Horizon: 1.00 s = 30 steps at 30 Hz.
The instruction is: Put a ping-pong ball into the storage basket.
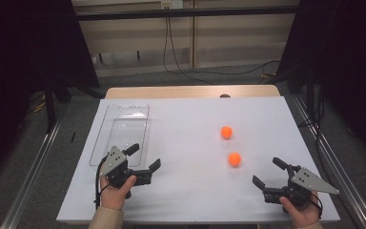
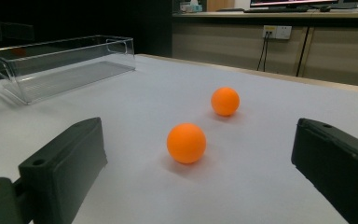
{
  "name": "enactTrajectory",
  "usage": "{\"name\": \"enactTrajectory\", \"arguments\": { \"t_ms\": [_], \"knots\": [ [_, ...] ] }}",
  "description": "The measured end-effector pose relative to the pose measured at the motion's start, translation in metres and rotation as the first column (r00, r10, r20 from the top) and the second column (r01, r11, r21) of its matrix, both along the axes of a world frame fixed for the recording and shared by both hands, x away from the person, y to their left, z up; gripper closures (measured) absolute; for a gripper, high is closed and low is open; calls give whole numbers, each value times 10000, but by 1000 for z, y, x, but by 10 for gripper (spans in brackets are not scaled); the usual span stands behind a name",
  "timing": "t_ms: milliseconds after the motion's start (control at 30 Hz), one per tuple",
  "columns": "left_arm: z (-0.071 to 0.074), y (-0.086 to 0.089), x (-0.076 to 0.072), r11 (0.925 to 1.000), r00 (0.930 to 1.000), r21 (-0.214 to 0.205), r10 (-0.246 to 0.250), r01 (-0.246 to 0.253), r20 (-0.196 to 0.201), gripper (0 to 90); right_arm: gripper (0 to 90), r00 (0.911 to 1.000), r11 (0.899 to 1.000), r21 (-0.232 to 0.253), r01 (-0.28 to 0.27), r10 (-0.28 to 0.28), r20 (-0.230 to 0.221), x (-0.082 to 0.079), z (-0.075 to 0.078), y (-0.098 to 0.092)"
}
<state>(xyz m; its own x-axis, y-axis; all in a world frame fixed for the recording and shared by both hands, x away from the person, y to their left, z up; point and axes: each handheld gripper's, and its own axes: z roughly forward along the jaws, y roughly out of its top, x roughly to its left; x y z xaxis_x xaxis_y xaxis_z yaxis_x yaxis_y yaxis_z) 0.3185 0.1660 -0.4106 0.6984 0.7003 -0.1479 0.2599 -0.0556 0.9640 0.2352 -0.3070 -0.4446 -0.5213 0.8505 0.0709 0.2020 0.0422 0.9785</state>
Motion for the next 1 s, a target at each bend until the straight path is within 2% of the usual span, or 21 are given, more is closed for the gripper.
{"name": "enactTrajectory", "arguments": {
  "t_ms": [1000],
  "knots": [
    [-4,-37,9,9971,9968,76,-759,761,-235,30,26,10000,10000,46,-15,15,-11,0,0,0]
  ]
}}
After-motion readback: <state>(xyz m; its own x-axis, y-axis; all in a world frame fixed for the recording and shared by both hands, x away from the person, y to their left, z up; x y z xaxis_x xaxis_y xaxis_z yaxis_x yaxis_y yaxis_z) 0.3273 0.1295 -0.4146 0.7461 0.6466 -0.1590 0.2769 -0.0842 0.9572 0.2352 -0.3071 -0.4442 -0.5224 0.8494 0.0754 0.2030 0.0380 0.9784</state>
